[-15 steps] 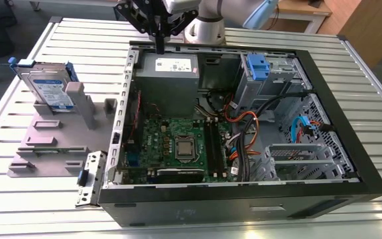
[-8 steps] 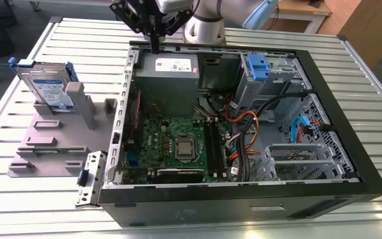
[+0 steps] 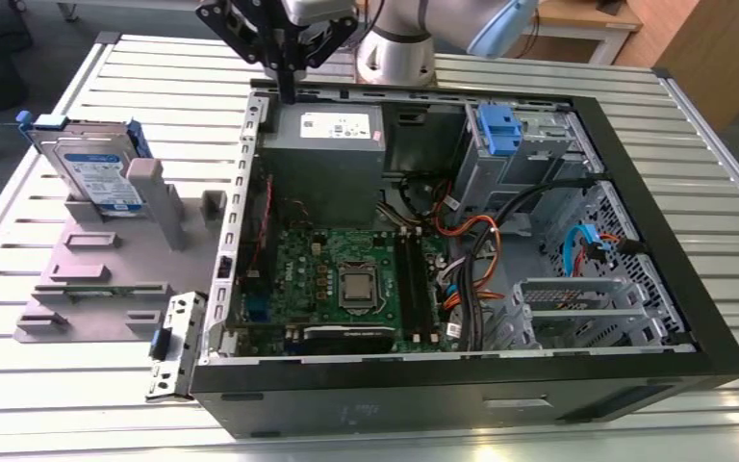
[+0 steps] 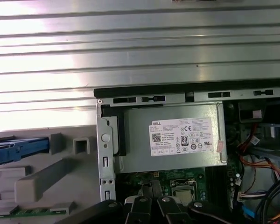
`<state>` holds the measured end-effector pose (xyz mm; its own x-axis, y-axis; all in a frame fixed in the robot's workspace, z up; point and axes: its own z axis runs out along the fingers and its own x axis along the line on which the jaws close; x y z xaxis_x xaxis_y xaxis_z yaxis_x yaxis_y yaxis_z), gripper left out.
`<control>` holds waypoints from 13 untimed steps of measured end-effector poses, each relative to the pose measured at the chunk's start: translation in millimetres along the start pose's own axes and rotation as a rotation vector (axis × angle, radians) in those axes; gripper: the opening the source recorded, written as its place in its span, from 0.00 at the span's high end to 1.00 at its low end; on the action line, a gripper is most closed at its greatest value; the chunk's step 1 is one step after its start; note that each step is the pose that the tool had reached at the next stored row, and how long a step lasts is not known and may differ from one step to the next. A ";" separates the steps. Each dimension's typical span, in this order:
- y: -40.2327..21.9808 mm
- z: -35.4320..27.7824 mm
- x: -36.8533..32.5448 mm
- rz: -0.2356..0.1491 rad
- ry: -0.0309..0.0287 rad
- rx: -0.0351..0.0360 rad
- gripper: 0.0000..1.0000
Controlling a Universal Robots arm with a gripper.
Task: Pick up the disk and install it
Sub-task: 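Reach for the disk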
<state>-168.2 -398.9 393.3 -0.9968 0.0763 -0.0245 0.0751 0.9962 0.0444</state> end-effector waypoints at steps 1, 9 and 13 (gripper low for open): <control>-0.1 -0.1 1.6 0.000 0.0000 0.0000 0.89; -1.1 -0.4 14.1 0.000 0.0000 0.0001 0.89; -1.6 -0.6 21.2 0.000 -0.0001 0.0000 0.89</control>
<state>-189.5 -398.9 393.3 -0.9968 0.0763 -0.0246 0.0752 0.9962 0.0444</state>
